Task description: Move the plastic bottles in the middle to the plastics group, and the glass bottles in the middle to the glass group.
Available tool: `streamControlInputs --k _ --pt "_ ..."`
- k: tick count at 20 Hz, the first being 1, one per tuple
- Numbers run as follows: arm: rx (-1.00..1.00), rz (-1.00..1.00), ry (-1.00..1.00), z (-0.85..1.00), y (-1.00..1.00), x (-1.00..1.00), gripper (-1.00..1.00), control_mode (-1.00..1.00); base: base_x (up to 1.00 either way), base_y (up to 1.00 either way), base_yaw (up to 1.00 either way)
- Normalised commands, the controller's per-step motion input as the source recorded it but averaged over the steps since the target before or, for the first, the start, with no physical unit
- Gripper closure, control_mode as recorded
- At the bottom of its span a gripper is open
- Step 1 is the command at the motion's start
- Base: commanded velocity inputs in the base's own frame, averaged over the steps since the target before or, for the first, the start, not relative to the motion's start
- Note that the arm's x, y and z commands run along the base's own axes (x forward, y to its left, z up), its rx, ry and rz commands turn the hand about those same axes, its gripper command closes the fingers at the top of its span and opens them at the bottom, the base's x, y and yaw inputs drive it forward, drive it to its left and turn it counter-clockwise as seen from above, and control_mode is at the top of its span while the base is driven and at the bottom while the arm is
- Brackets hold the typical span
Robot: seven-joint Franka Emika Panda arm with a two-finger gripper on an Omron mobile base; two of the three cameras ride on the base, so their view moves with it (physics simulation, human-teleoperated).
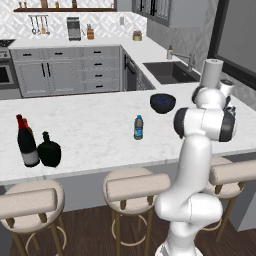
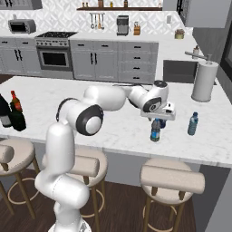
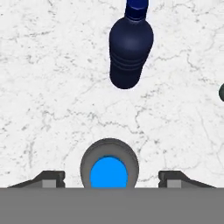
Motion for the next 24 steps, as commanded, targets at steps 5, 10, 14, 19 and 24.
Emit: streamControlInputs --k 5,10,14,19,24 --pt "-0.01 0.0 -0.2 0.5 0.07 -0.19 -1.0 -1.0 0.0 0.0 0.0" --pt "-0.06 0.0 -0.3 0.52 0.34 -0.46 -1.0 -1.0 0.0 0.0 0.0" --pt "-0.16 0.0 -0.21 0.21 0.78 -0.65 -1.0 -1.0 0.0 0.0 0.0" --pt "-0.18 -0.06 -0.11 0.05 0.95 -0.39 -1.0 -1.0 0.0 0.0 0.0" --pt "-0.04 0.0 0.08 0.11 0.98 -0.05 -1.0 -1.0 0.0 0.0 0.0"
